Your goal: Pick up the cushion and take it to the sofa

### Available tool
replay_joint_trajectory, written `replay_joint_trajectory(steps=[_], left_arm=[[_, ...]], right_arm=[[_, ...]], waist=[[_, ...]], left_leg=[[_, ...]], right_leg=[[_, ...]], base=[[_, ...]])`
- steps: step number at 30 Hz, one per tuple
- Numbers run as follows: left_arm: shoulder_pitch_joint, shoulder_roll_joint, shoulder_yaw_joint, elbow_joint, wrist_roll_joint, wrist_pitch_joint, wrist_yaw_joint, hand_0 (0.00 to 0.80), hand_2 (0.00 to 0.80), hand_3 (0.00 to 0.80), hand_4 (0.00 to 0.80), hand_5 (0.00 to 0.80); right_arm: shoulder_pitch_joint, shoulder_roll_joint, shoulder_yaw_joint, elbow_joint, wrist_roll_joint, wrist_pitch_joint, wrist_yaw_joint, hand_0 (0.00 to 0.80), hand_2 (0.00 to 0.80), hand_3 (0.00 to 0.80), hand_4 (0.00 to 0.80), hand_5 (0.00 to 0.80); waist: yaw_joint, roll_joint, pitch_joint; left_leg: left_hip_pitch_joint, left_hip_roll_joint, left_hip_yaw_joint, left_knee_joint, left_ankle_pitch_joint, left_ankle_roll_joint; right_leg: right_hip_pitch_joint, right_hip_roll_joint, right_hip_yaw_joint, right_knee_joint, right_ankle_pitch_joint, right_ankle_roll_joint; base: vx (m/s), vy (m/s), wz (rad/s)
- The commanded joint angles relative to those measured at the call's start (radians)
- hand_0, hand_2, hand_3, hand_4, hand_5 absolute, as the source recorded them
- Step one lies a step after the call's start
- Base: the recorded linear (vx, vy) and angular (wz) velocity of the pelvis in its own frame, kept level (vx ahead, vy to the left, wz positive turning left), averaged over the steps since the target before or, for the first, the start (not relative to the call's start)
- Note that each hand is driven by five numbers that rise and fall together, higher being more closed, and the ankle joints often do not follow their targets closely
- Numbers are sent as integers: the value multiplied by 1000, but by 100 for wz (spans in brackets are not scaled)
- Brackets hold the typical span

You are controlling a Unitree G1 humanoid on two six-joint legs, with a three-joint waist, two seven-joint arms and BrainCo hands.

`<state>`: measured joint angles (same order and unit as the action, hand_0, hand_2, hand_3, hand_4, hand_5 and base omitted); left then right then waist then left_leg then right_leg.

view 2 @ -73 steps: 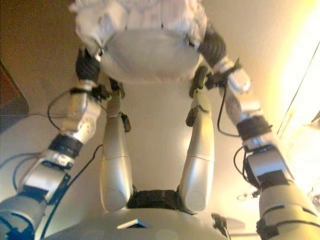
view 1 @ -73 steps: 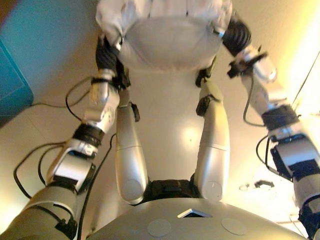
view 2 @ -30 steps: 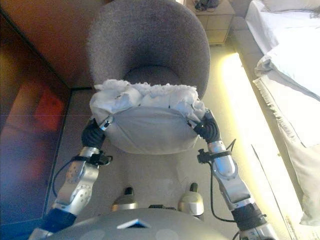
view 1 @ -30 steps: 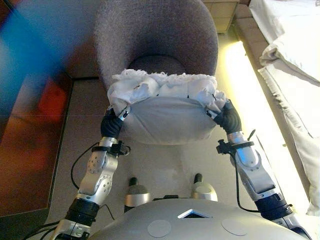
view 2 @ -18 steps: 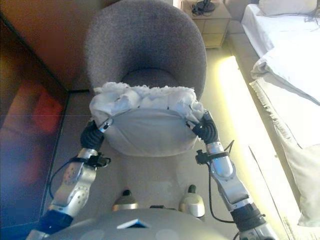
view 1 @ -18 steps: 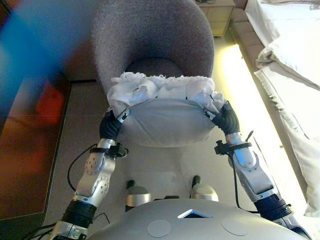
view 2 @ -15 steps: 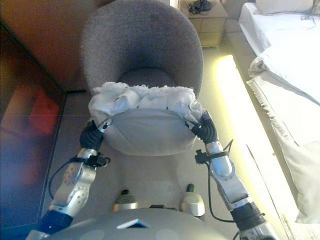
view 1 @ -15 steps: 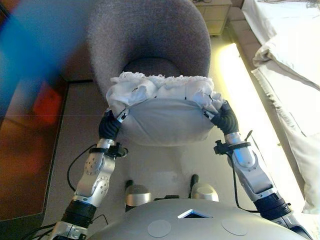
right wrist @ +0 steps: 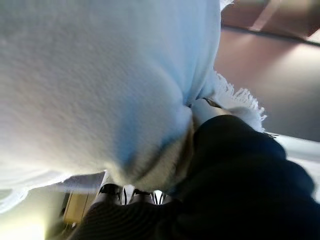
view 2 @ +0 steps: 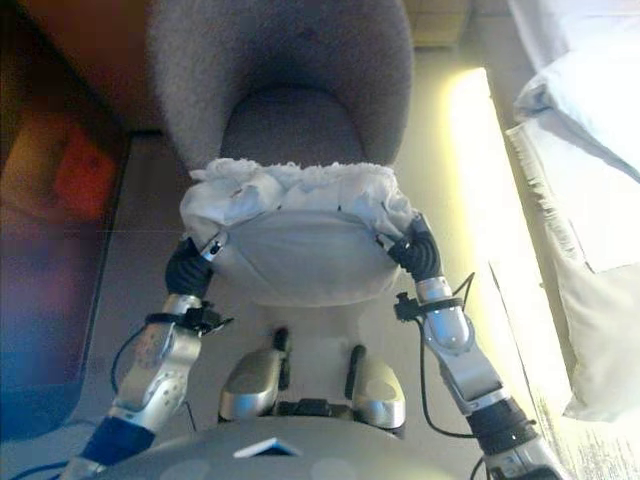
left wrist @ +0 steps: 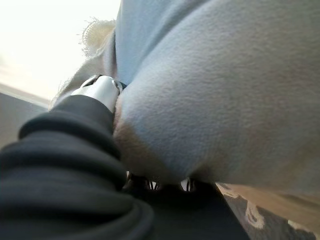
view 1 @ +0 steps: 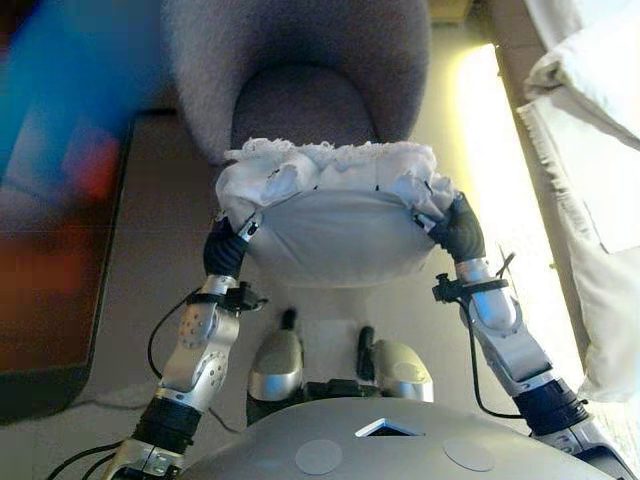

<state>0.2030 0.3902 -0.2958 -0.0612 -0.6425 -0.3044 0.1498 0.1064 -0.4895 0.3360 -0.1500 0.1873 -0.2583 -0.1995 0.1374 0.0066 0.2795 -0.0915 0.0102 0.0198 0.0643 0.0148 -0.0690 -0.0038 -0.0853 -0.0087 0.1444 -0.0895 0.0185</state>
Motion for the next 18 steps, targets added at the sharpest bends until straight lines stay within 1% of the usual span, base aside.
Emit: replay_joint_trajectory(steps=[1,3,4,5,6,7,8,10,11,12,13,14,15,16,17,18], left_arm=[[-28,-18,27,-138,22,-161,-16,800,800,800,800,800],[-26,-18,25,-135,19,-165,-23,800,800,800,800,800],[-23,-20,23,-132,20,-169,-29,800,800,800,800,800],[-28,-22,24,-126,20,-169,-33,800,800,800,800,800],[-37,-18,26,-124,17,-166,-34,800,800,800,800,800],[-50,-12,26,-122,17,-152,-29,800,800,800,800,800],[-63,-4,29,-110,-1,-137,-36,800,800,800,800,800],[-68,8,40,-104,-14,-123,-68,800,800,800,800,800],[-67,12,37,-103,1,-130,-86,800,800,800,800,800],[-68,15,30,-105,12,-134,-93,800,800,800,800,800],[-67,17,24,-109,19,-136,-93,800,800,800,800,800],[-69,24,22,-107,20,-139,-93,800,800,800,800,800],[-73,23,25,-104,24,-135,-89,800,800,800,800,800],[-77,22,29,-105,25,-128,-82,800,800,800,800,800],[-87,27,35,-109,20,-116,-73,800,800,800,800,800],[-93,33,43,-111,18,-113,-77,800,800,800,800,800]], right_arm=[[-56,-3,18,-111,-21,-83,1,800,800,800,800,800],[-51,-1,18,-110,-20,-83,0,800,800,800,800,800],[-47,-1,17,-107,-20,-86,-2,800,800,800,800,800],[-49,-4,14,-105,-16,-89,-1,800,800,800,800,800],[-52,-10,13,-109,-10,-85,-5,800,800,800,800,800],[-50,-9,8,-107,-12,-83,-10,800,800,800,800,800],[-50,-6,-2,-100,-8,-79,-20,800,800,800,800,800],[-36,-1,-29,-117,26,-65,-25,800,800,800,800,800],[-23,6,-38,-122,26,-66,-33,800,800,800,800,800],[-15,17,-50,-120,20,-71,-35,800,800,800,800,800],[-13,28,-50,-119,12,-71,-39,800,800,800,800,800],[-8,38,-48,-114,1,-75,-46,800,800,800,800,800],[-9,47,-45,-110,-9,-70,-49,800,800,800,800,800],[-11,53,-43,-108,-13,-63,-50,800,800,800,800,800],[-13,55,-42,-113,-10,-54,-49,800,800,800,800,800],[-14,53,-38,-116,-7,-54,-49,800,800,800,800,800]], waist=[[31,7,-61],[41,9,-61],[49,11,-61],[51,10,-59],[44,4,-62],[39,-3,-70],[36,-14,-81],[38,-51,-108],[39,-69,-127],[41,-75,-142],[41,-79,-152],[40,-76,-160],[31,-72,-164],[24,-71,-165],[14,-65,-167],[5,-70,-163]], left_leg=[[-155,61,4,-129,259,-41],[-182,77,3,-134,277,-50],[-205,92,1,-140,291,-59],[-210,105,3,-134,289,-59],[-197,107,32,-128,240,-44],[-186,112,67,-117,226,-36],[-177,110,91,-92,221,-18],[-181,81,98,-34,175,27],[-174,64,103,-19,152,53],[-168,51,107,-2,131,74],[-156,40,98,2,118,84],[-139,28,79,4,105,92],[-118,22,78,6,92,99],[-103,15,78,6,83,103],[-81,3,68,-1,75,108],[-67,-13,66,-2,67,112]], right_leg=[[307,96,-24,-58,-127,5],[324,98,-14,-25,-175,3],[337,96,-5,-7,-201,3],[344,86,-1,11,-223,9],[339,67,-13,37,-230,22],[346,46,-26,56,-235,38],[355,18,-38,87,-207,63],[360,-30,-43,166,-87,117],[352,-45,-42,224,1,147],[344,-55,-44,292,65,164],[320,-65,-41,345,123,174],[293,-69,-35,396,166,178],[260,-61,-27,431,195,178],[232,-51,-23,439,201,176],[188,-20,-24,415,196,168],[157,-12,-42,395,179,161]], base=[[590,125,-38],[586,154,-38],[645,213,-23],[643,254,-20],[558,274,-36],[515,281,-50],[534,281,-50],[476,251,-7],[460,255,11],[455,242,-6],[454,213,-20],[460,188,-12],[432,164,-1],[452,151,3],[405,109,1],[426,82,4]])
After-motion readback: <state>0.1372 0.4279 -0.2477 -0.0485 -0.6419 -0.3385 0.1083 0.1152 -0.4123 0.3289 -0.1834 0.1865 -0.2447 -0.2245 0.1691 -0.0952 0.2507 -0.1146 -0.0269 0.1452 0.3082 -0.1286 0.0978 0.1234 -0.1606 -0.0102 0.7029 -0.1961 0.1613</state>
